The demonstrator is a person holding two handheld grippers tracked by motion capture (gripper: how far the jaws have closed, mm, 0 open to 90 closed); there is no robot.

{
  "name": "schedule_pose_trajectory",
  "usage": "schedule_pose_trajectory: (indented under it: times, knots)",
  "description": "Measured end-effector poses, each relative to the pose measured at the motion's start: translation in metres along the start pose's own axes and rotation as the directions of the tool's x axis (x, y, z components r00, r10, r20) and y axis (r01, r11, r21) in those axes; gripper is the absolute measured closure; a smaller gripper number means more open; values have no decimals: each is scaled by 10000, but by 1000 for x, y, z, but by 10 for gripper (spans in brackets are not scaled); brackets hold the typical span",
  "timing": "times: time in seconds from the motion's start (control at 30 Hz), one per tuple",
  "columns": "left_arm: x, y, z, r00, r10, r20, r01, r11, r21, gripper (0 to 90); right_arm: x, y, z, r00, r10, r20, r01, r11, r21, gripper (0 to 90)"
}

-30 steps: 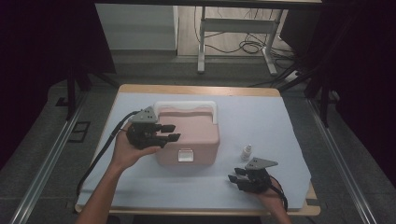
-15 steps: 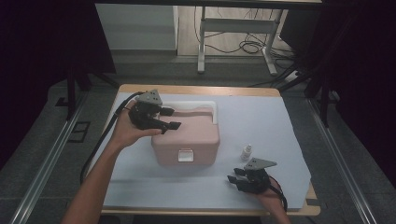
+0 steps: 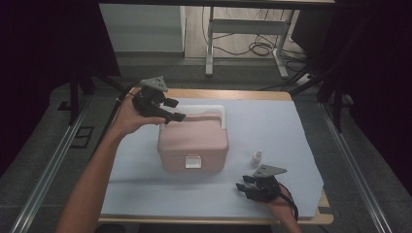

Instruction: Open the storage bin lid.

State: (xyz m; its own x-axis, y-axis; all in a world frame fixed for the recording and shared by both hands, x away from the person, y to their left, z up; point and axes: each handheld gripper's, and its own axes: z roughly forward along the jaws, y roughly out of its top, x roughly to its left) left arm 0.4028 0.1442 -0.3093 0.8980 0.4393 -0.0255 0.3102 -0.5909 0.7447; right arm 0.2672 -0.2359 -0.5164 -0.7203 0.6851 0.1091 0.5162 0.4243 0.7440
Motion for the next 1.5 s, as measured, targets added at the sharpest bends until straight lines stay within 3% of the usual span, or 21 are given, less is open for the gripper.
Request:
schedule_pose_trajectory:
  times: [0.37, 0.7, 0.93, 1.07, 1.2, 1.5]
  knots:
    - [32, 12, 19, 10000, -96, 28, 94, 9982, 594, 379, 0, 0, 0, 10000, 27, -58, -27, 10000, -13, 550]
    - [37, 11, 35, 9993, 63, 361, -108, 9919, 1268, 379, 0, 0, -1, 10000, 55, -64, -55, 10000, 12, 550]
    - [36, 5, 38, 9982, -11, 597, -92, 9851, 1717, 413, 0, -1, 0, 10000, 62, -64, -62, 10000, -9, 550]
    - [33, 5, 36, 9984, 37, 562, -131, 9859, 1668, 428, 0, -1, 0, 10000, 59, -59, -59, 10000, -22, 550]
    - [31, 6, 32, 9981, 218, 582, -313, 9852, 1684, 443, 0, -1, 0, 10000, 47, -42, -47, 10000, -26, 550]
    - [11, 9, 20, 9966, 698, 448, -768, 9807, 1797, 446, 1, 0, 0, 10000, 74, -26, -74, 10000, -35, 549]
